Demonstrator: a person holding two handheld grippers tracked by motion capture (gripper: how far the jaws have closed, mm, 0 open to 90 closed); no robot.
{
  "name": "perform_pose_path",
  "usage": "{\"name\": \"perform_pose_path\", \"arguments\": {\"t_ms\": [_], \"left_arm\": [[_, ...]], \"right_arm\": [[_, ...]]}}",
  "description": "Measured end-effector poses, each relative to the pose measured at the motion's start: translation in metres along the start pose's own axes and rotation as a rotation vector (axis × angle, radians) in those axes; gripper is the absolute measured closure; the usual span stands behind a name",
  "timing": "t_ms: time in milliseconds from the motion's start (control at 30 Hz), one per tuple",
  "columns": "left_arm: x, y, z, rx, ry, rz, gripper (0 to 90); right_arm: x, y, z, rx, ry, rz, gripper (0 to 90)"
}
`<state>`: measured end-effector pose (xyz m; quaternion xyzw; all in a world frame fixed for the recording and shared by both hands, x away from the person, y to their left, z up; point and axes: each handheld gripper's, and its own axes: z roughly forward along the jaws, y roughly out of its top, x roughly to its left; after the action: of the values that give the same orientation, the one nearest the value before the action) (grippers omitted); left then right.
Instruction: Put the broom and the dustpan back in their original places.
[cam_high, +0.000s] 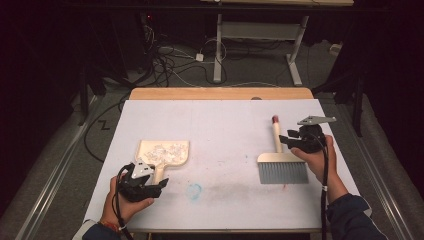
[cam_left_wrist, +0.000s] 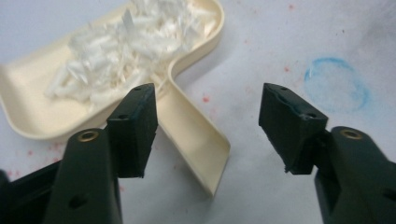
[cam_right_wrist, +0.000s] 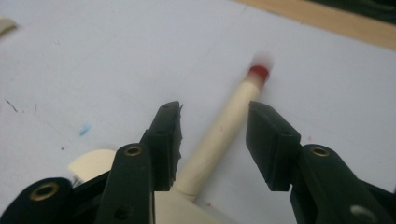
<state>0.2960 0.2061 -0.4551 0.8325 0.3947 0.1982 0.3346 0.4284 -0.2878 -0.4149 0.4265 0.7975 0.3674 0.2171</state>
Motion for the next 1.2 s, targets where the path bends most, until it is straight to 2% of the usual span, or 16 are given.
{"name": "perform_pose_path", "arguments": {"t_ms": [67, 200, 333, 433, 533, 733, 767, 833, 933, 1200], "left_arm": [[-0.003, -0.001, 0.0, -0.028, 0.001, 0.021, 30.4], [-0.008, -0.003, -0.001, -0.065, 0.03, 0.06, 24.6], [-0.01, -0.005, -0.003, -0.097, 0.035, 0.068, 22.6], [-0.011, -0.006, -0.004, -0.11, 0.036, 0.077, 20.9], [-0.013, -0.006, -0.003, -0.109, 0.05, 0.081, 20.7], [-0.012, -0.007, -0.002, -0.103, 0.059, 0.085, 20.1], [-0.012, -0.007, -0.003, -0.105, 0.056, 0.084, 20.1], [-0.012, -0.007, -0.002, -0.105, 0.054, 0.084, 20.0], [-0.013, -0.007, -0.002, -0.104, 0.05, 0.086, 19.5], [-0.014, -0.007, -0.002, -0.106, 0.046, 0.096, 18.5]], "right_arm": [[0.0, 0.001, -0.004, -0.041, -0.005, -0.011, 54.7], [0.005, 0.004, -0.015, -0.123, -0.011, -0.03, 50.9], [0.013, 0.007, -0.027, -0.214, -0.02, -0.083, 46.1], [0.019, 0.01, -0.036, -0.276, -0.009, -0.101, 42.5], [0.024, 0.012, -0.044, -0.309, -0.008, -0.116, 39.8], [0.032, 0.014, -0.048, -0.34, -0.016, -0.137, 34.7], [0.034, 0.015, -0.048, -0.341, -0.039, -0.125, 32.3], [0.035, 0.015, -0.049, -0.344, -0.057, -0.13, 31.5], [0.038, 0.015, -0.051, -0.356, -0.051, -0.134, 29.0], [0.052, 0.014, -0.057, -0.364, -0.083, -0.16, 22.2]]}}
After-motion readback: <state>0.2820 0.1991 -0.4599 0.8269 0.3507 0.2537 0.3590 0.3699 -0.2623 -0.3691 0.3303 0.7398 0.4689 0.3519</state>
